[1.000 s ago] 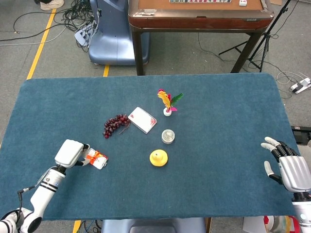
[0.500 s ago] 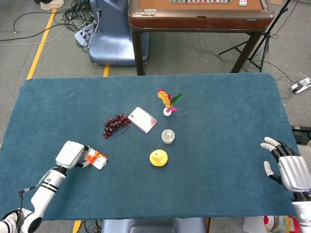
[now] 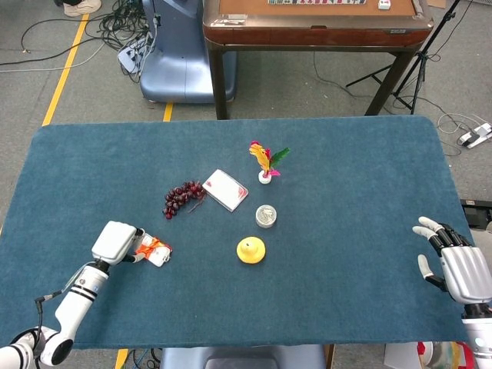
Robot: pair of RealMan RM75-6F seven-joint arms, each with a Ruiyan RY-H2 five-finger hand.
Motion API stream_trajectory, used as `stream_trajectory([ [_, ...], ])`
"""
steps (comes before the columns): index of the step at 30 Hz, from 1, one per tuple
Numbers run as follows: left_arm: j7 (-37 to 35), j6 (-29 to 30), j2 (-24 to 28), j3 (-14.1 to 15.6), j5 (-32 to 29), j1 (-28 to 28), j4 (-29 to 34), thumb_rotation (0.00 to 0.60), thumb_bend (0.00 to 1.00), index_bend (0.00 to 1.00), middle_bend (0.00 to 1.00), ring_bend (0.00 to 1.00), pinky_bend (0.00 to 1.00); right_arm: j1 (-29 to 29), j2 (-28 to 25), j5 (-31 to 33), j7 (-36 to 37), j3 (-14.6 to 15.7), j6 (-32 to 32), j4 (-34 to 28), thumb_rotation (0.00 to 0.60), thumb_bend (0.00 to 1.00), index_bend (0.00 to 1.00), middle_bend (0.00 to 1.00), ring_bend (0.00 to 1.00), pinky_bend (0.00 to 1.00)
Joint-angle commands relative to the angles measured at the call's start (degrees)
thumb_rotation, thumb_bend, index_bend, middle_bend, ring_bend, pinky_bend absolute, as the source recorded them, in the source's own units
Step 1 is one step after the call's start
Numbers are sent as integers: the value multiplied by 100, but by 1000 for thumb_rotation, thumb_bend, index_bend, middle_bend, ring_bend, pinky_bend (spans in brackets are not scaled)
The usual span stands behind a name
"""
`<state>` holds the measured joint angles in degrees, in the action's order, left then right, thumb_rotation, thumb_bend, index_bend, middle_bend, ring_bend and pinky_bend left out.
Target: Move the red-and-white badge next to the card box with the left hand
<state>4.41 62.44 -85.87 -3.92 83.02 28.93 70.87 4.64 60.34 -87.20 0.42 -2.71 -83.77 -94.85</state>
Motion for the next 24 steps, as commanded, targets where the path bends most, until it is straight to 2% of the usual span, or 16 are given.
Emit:
stream_trajectory([
  [1,29,3,-18,-12,-19,16,-1,600,0,771,1000,995,1000,1,2,2,-1,0,1,-1,600,474,275,201,156,355],
  [24,458,-130,-232,-229,-314,285,245,600,0,768,1000,995,1000,-11,-32,-11,53,-3,-25,-1,600,475,274,201,156,355],
])
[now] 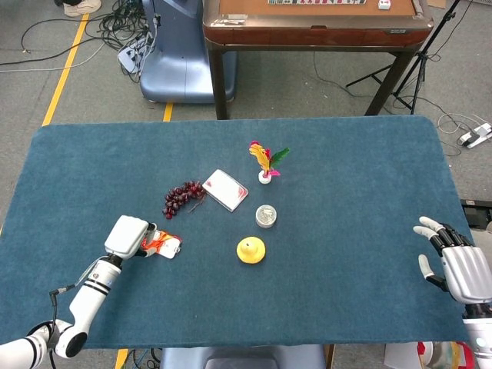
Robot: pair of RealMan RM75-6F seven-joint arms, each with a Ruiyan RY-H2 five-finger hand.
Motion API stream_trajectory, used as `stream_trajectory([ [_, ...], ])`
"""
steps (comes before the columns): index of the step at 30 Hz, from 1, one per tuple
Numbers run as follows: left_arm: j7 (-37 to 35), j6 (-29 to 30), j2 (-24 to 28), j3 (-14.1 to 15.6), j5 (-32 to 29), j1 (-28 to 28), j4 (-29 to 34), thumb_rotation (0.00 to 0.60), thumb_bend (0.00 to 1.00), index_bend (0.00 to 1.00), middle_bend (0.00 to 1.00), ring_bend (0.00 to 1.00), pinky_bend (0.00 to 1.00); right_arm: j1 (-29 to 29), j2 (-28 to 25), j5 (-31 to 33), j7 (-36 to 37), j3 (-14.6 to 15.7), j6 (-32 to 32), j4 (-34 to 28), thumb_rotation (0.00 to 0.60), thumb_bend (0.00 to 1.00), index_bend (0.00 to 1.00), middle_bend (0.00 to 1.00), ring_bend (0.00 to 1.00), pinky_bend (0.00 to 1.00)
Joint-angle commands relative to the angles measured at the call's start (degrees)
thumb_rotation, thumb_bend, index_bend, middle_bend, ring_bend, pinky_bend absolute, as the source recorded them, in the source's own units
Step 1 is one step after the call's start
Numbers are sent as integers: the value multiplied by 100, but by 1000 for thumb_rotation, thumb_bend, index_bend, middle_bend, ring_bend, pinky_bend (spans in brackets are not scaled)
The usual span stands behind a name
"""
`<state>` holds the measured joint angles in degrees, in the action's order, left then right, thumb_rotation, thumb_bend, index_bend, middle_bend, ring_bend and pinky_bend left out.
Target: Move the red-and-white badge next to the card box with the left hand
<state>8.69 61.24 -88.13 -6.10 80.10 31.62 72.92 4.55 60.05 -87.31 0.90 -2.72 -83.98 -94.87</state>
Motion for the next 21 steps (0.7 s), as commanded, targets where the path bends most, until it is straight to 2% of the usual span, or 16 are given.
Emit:
stream_trajectory([
  [1,71,8,3,-6,-16,17,81,600,0,768,1000,995,1000,-2,-5,0,12,-4,-7,4,600,474,275,201,156,355],
  [10,158,202,252,-18,-21,-48,398,600,0,768,1000,995,1000,-6,-15,-14,25,-2,-18,-8,600,475,274,201,156,355],
  [21,266,-10,280,-9,-139,62,91,600,0,768,1000,995,1000,6,16,14,-16,-9,11,7,600,474,274,201,156,355],
])
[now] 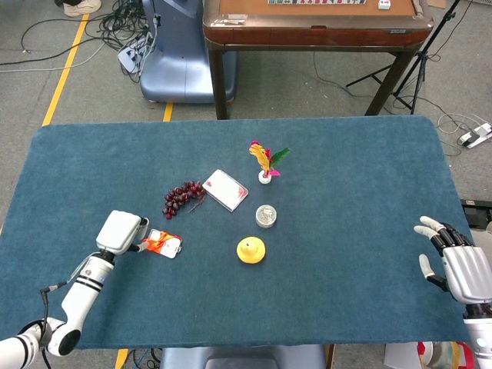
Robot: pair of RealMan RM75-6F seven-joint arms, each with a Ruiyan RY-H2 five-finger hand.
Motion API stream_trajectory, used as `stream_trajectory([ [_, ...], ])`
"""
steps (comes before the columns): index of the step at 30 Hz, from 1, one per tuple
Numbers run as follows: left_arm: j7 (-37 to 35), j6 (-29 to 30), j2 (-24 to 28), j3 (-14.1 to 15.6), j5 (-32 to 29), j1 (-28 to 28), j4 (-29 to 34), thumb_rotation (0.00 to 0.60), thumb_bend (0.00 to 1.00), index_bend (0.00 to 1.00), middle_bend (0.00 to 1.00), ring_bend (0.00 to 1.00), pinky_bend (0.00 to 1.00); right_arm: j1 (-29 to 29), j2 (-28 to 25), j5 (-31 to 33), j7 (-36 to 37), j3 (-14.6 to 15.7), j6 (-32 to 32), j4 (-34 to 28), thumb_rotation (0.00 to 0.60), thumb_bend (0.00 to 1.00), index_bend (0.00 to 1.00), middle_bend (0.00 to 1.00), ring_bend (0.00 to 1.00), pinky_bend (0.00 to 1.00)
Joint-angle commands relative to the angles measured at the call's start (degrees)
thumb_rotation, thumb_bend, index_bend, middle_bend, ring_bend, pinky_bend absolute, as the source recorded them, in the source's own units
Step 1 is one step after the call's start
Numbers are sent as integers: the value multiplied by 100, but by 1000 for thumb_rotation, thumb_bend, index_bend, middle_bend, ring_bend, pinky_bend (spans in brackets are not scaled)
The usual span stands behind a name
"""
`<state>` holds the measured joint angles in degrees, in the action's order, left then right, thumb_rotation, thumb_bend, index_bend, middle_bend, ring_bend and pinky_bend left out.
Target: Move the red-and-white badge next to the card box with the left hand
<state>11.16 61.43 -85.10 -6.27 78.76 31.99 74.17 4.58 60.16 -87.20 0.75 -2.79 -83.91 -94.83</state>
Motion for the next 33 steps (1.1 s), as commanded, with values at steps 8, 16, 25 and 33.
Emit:
stream_trajectory([
  [8,94,-150,-117,-27,-62,152,-81,600,0,768,1000,994,1000,16,4,10,6,1,35,12,600,475,275,201,156,355],
  [16,243,-239,-201,-32,-143,237,-36,600,0,768,1000,994,1000,2,-26,0,67,-5,-1,12,600,475,275,201,156,355],
  [25,362,-280,-264,-78,-245,316,68,600,0,768,1000,994,1000,0,-49,0,105,-7,-3,10,600,475,275,201,156,355],
  [33,491,-290,-288,-102,-332,366,138,600,0,768,1000,994,1000,-6,-62,-6,124,-4,-10,9,600,474,275,201,156,355],
])
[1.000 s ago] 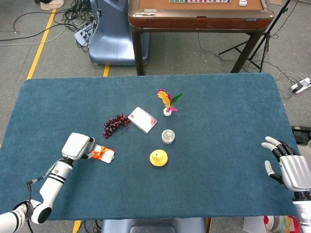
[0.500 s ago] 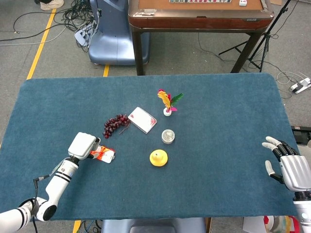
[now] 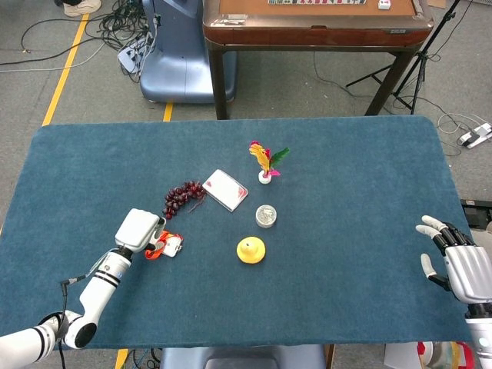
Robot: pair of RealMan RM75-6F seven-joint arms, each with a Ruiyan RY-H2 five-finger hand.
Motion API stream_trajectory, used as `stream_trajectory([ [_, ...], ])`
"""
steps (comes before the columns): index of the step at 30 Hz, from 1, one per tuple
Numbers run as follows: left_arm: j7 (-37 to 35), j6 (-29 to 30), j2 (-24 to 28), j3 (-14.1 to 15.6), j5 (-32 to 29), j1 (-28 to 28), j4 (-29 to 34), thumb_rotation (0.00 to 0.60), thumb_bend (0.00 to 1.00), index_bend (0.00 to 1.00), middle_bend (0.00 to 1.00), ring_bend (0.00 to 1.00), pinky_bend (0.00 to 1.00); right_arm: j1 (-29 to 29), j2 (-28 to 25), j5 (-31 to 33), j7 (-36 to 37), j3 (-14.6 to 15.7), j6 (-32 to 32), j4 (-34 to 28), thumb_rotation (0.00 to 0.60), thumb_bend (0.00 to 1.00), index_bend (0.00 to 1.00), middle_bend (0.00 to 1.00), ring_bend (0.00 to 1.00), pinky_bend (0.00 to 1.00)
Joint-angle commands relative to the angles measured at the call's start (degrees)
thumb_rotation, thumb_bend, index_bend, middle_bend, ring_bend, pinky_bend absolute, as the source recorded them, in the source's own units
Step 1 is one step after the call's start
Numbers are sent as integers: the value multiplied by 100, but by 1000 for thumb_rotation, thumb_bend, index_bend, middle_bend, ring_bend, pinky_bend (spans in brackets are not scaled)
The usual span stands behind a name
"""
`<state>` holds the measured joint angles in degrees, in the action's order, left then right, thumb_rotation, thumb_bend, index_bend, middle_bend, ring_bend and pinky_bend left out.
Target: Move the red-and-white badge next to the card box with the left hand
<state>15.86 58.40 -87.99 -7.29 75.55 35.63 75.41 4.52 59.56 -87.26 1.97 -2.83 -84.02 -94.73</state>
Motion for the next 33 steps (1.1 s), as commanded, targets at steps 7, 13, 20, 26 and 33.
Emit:
stream_trajectory([
  [7,95,21,82,49,-97,-48,-51,600,0,770,1000,994,1000,-3,-7,-1,7,4,1,-4,600,474,274,201,156,355],
  [13,79,-41,77,98,-130,-51,-167,600,0,770,1000,994,1000,-4,-5,0,-6,4,0,-12,600,475,275,201,156,355],
  [20,77,-47,30,82,-123,-7,-144,600,0,770,1000,994,1000,-10,-11,11,-1,-1,-7,-19,600,474,275,201,156,356],
  [26,186,-112,-45,75,-189,48,-131,600,0,770,1000,994,1000,-18,-31,-12,30,5,-24,-23,600,474,275,201,156,355],
  [33,234,-196,-161,64,-285,98,-224,600,0,770,1000,994,1000,-29,-48,-15,76,-1,-47,-15,600,474,275,201,156,355],
])
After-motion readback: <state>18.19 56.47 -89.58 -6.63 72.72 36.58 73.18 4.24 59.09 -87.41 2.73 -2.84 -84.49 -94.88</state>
